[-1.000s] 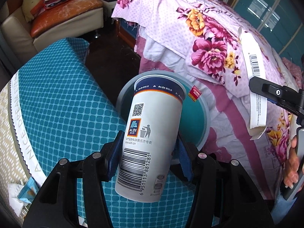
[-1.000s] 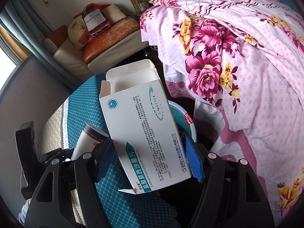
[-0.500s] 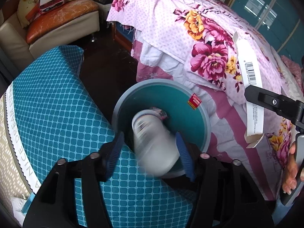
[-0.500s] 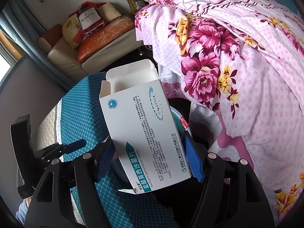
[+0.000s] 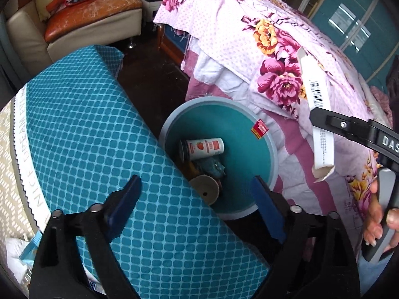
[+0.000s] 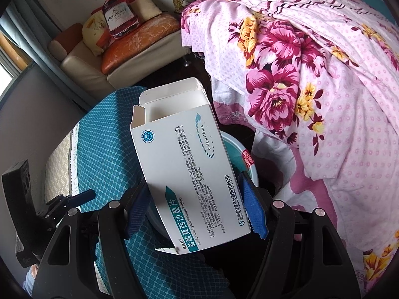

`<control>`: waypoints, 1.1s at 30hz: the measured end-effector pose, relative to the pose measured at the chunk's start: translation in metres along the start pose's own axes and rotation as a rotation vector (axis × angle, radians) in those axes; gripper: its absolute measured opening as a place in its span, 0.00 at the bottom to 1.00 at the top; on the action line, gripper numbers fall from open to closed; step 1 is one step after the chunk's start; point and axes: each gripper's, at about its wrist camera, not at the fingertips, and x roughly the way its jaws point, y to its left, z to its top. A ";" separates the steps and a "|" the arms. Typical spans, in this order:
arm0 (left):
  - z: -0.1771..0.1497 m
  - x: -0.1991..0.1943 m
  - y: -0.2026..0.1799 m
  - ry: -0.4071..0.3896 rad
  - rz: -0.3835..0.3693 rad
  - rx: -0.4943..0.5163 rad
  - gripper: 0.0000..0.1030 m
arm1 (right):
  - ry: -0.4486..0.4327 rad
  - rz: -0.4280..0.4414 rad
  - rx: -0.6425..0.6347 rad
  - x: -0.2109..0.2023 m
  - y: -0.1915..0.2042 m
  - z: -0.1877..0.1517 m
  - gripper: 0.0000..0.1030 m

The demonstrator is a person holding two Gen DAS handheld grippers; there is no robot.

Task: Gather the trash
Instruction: 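Release the ALDI cup and medicine box into the teal bin with both grippers, then grasp the yellow-patterned tissue with the left gripper while the right grasps the blue snack wrapper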

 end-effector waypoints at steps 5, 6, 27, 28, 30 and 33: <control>-0.009 -0.005 0.006 -0.001 0.000 -0.007 0.88 | 0.014 -0.006 -0.013 0.007 0.006 0.000 0.64; -0.010 -0.005 0.007 0.001 0.000 -0.009 0.88 | 0.017 -0.007 -0.014 0.008 0.007 0.000 0.64; -0.048 -0.037 0.045 -0.003 -0.002 -0.075 0.89 | 0.088 -0.005 -0.049 0.016 0.045 -0.016 0.74; -0.051 -0.039 0.046 -0.005 0.001 -0.077 0.89 | 0.088 -0.002 -0.057 0.013 0.049 -0.019 0.74; -0.059 -0.048 0.050 -0.011 0.012 -0.082 0.89 | 0.090 0.000 -0.067 0.010 0.055 -0.023 0.74; -0.072 -0.063 0.059 -0.026 0.026 -0.085 0.89 | 0.095 0.009 -0.085 0.005 0.066 -0.031 0.74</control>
